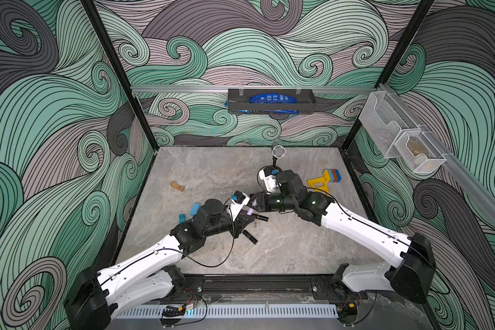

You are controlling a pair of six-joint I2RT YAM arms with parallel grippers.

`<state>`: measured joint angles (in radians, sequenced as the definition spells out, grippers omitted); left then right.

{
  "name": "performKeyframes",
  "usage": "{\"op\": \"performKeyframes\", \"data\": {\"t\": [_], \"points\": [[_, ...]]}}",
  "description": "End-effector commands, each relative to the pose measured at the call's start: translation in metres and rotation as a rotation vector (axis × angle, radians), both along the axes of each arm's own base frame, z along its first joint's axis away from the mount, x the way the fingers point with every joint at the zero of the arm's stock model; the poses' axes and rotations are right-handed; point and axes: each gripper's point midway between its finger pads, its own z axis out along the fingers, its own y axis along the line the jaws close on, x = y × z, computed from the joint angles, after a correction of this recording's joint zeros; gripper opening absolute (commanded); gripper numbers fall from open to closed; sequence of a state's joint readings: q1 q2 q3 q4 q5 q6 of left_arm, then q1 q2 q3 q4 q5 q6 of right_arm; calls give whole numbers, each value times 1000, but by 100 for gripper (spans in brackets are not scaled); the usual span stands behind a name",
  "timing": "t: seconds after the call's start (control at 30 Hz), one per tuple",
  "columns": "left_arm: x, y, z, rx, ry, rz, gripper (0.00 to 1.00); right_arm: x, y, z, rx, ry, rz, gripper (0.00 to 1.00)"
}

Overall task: Arrange the lipsticks in the organizer
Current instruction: Pick up the lipstick at the center of the board, then place the lipstick in the storage box.

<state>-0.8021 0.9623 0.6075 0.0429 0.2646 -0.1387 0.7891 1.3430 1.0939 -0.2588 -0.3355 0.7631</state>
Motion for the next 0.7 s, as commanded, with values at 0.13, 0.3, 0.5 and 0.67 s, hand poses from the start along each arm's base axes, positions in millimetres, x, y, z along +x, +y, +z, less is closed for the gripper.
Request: {"op": "performKeyframes", "data": {"t": [0.13,0.3,0.5,0.67], "points": [[13,33,36,21,-6,199,60,31,-9,13,75,-2,-59,9],[29,83,39,176,64,407,77,77,-28,31,109,-98,-249,8],[71,165,42,328,69,757,79,107,-9,18,-60,-304,-454,8],[82,188,42,240,98,880,78,130,31,2,-172,-487,-474,8]]}}
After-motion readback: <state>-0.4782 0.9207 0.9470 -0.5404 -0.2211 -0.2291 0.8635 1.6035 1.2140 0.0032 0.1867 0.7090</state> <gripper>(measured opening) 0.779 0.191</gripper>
